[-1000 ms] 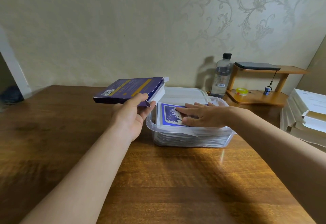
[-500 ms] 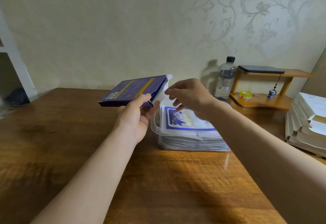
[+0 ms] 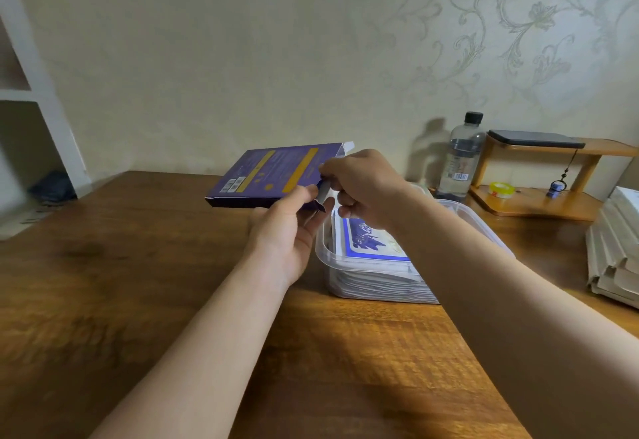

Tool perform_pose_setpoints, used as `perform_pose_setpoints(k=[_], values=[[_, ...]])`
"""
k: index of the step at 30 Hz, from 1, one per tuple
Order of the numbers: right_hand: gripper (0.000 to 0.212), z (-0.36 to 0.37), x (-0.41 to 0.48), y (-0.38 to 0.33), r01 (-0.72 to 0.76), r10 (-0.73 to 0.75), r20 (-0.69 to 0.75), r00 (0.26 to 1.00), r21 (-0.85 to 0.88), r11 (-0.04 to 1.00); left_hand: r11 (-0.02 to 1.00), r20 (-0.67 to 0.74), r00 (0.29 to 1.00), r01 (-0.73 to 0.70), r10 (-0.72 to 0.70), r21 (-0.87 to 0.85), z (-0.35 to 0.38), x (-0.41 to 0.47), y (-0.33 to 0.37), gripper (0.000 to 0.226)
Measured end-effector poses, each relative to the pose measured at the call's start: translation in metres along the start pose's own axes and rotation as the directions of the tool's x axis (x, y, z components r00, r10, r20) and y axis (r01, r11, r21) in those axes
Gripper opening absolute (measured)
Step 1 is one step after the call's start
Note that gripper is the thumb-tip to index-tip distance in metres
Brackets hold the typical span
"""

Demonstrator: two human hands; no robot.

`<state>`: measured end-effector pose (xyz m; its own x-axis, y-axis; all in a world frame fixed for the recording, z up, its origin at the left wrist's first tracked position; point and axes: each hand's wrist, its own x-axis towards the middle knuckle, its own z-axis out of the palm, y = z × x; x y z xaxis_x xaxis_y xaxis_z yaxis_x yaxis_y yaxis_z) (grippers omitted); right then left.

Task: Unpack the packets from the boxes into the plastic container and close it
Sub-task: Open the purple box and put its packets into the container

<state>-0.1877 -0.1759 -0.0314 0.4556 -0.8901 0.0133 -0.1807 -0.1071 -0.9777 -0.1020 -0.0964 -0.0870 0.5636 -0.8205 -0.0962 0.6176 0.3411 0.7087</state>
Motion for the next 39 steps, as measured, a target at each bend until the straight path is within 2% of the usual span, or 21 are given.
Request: perform_pose_setpoints(k=[2, 8, 15, 20, 22, 23, 25, 26, 28, 30, 31, 34, 39], values=[[0.013, 0.001, 0.001, -0.001, -0.068, 0.069, -0.013, 0.998, 0.05, 0.996, 1.0, 0.005, 1.0, -0.002, 0.002, -0.001, 0.001, -0.001, -0.001, 0.016], [0.021, 0.0, 0.005, 0.001, -0.199, 0.203, 0.001, 0.979, 0.21, 0.957, 0.999, -0.025, 0.999, -0.047, 0.047, 0.028, -0.002, 0.002, -0.005, 0.041], [0.029, -0.004, 0.005, 0.01, -0.182, 0.194, -0.052, 0.98, 0.178, 0.967, 0.999, -0.061, 0.997, -0.037, 0.036, -0.006, 0.0, 0.0, -0.004, 0.024], [0.034, -0.024, 0.001, 0.013, -0.125, 0.133, -0.154, 0.979, 0.057, 0.99, 0.999, -0.075, 0.997, -0.034, 0.034, -0.006, -0.004, 0.003, -0.003, 0.029], [0.029, -0.03, -0.001, 0.014, -0.081, 0.064, -0.197, 0.978, -0.079, 0.994, 0.998, -0.07, 0.996, -0.055, 0.056, 0.012, -0.005, 0.004, -0.003, 0.033], [0.024, -0.032, -0.003, 0.014, -0.037, -0.013, -0.24, 0.971, -0.204, 0.978, 0.998, -0.066, 0.996, -0.064, 0.066, 0.026, -0.006, 0.004, -0.004, 0.034], [0.011, -0.038, -0.004, 0.019, 0.085, -0.264, -0.286, 0.921, -0.514, 0.853, 0.996, -0.062, 0.995, -0.077, 0.079, 0.04, -0.006, 0.005, -0.005, 0.035], [0.025, -0.041, -0.006, 0.022, 0.15, -0.398, -0.245, 0.884, -0.658, 0.738, 0.997, -0.066, 0.995, -0.076, 0.078, 0.035, -0.006, 0.005, -0.005, 0.036], [0.056, -0.044, -0.008, 0.03, 0.294, -0.57, -0.022, 0.821, -0.84, 0.456, 0.998, -0.073, 0.995, -0.066, 0.067, 0.022, -0.005, 0.005, -0.004, 0.041], [0.062, -0.044, -0.008, 0.036, 0.399, -0.644, 0.206, 0.737, -0.901, 0.169, 0.998, -0.077, 0.995, -0.054, 0.056, 0.026, -0.003, 0.003, -0.004, 0.039], [0.056, -0.045, -0.005, 0.039, 0.429, -0.669, 0.274, 0.691, -0.9, 0.075, 0.999, -0.08, 0.996, -0.043, 0.045, 0.026, -0.002, 0.002, -0.004, 0.036], [0.031, -0.049, 0.003, 0.043, 0.486, -0.763, 0.308, 0.568, -0.874, 0.009, 1.0, -0.097, 0.995, -0.014, 0.014, 0.002, 0.001, 0.0, -0.002, 0.031], [0.019, -0.065, 0.005, 0.038, 0.603, -0.849, 0.244, 0.468, -0.791, 0.105, 0.998, -0.081, 0.997, -0.005, 0.0, -0.061, -0.004, 0.002, 0.0, 0.038]])
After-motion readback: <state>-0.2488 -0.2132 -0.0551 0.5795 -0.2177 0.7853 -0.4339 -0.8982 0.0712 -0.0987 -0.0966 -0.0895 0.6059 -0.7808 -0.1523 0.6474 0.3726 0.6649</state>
